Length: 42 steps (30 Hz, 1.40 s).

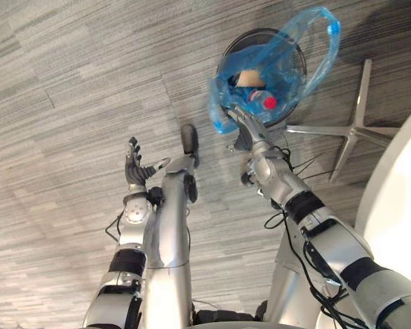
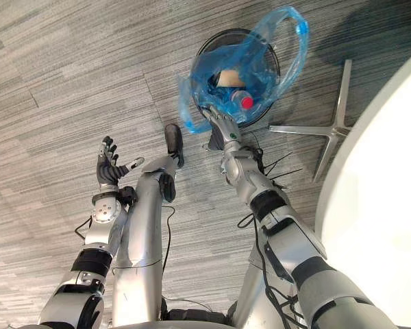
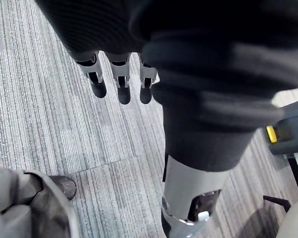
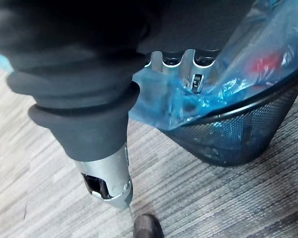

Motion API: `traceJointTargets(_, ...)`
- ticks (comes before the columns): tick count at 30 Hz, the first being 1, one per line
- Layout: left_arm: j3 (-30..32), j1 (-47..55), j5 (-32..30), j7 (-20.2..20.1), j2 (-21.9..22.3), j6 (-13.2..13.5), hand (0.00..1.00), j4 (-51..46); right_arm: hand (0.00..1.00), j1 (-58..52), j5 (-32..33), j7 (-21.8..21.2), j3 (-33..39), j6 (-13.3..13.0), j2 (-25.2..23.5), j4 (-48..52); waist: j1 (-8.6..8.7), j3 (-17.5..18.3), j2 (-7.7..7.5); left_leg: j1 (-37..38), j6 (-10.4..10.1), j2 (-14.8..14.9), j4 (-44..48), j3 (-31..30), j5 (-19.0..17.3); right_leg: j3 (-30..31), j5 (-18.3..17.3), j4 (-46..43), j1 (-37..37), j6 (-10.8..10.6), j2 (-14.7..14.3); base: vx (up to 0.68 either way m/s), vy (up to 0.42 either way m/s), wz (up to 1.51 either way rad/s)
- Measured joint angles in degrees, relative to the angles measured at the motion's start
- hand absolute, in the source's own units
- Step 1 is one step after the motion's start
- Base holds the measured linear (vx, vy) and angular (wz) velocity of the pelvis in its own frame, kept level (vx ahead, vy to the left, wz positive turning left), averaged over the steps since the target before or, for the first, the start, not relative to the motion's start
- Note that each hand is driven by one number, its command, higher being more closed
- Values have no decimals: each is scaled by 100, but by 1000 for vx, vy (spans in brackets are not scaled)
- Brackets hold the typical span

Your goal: Gather rubbish on tea table into small bin, then transfer packed bag to large trash can.

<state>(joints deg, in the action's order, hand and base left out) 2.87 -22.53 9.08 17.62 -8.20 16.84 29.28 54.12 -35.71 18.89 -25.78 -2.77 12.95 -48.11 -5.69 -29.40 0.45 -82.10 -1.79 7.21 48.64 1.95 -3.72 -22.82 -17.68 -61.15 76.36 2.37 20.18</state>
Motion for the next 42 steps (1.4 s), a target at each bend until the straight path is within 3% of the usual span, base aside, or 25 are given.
traceJointTargets(5,6,1,31,-2,-17,-17,0,10,100,-96,260,15,58,-74,71,453,-20,5,3,7,0,56,14,35,2,0,-35,-11,-3,-60,-19,-59,13,-2)
traceJointTargets(11,-5,7,-19,-25,20,-170,0,114,100,-534,730,21,472,-120,75,1662,-24,12,2,249,-2,88,31,37,56,-5,-11,-2,-263,-18,-49,-50,11,-2)
traceJointTargets(15,-48,96,-142,-79,164,-321,0,172,100,-1014,1865,104,990,-356,-168,2577,10,26,-6,806,-15,137,-238,47,45,-78,34,321,-843,51,-167,-50,8,-4)
traceJointTargets(19,-168,470,-258,-213,358,-441,0,172,100,-1870,2853,24,1148,-454,-309,3298,27,28,-10,1940,-39,209,-958,239,224,-192,172,973,-1911,106,-320,-26,-33,4)
traceJointTargets(23,-246,885,-259,-274,351,-518,0,179,100,-2488,3237,-134,1114,-573,-479,3817,31,32,-16,2904,-84,269,-1504,333,313,-258,367,1632,-2855,66,-530,31,-72,-12)
traceJointTargets(30,-573,1776,-334,-513,299,-524,0,542,100,-3645,3523,-500,709,-791,-798,4287,39,632,-310,4973,-111,147,-2811,612,528,-250,635,2925,-4728,-157,-775,121,-40,-5)
traceJointTargets(34,-886,2160,-429,-646,150,-528,0,1029,100,-3832,3523,-799,455,-818,-786,4281,62,997,-378,5918,-100,66,-3637,866,696,-41,939,3670,-5442,-285,-960,131,39,-27)
traceJointTargets(38,-978,2233,-528,-766,12,-527,0,1139,100,-3884,3523,-1004,444,-820,-793,4281,193,1123,-411,6240,-80,-10,-3620,788,708,424,933,3444,-5679,-410,-988,36,37,11)
traceJointTargets(40,-949,2286,-532,-771,-72,-514,0,992,100,-3983,3524,-1073,444,-866,-803,4283,211,1162,-494,6449,-54,-65,-3521,525,692,963,320,2206,-5914,-589,-958,-49,-94,75)
traceJointTargets(42,-862,2552,-530,-758,-177,-511,0,527,100,-3955,3524,-1169,377,-962,-827,4285,135,1253,-641,6423,-112,-166,-3275,263,652,1216,85,1778,-6150,-764,-992,-135,-189,76)
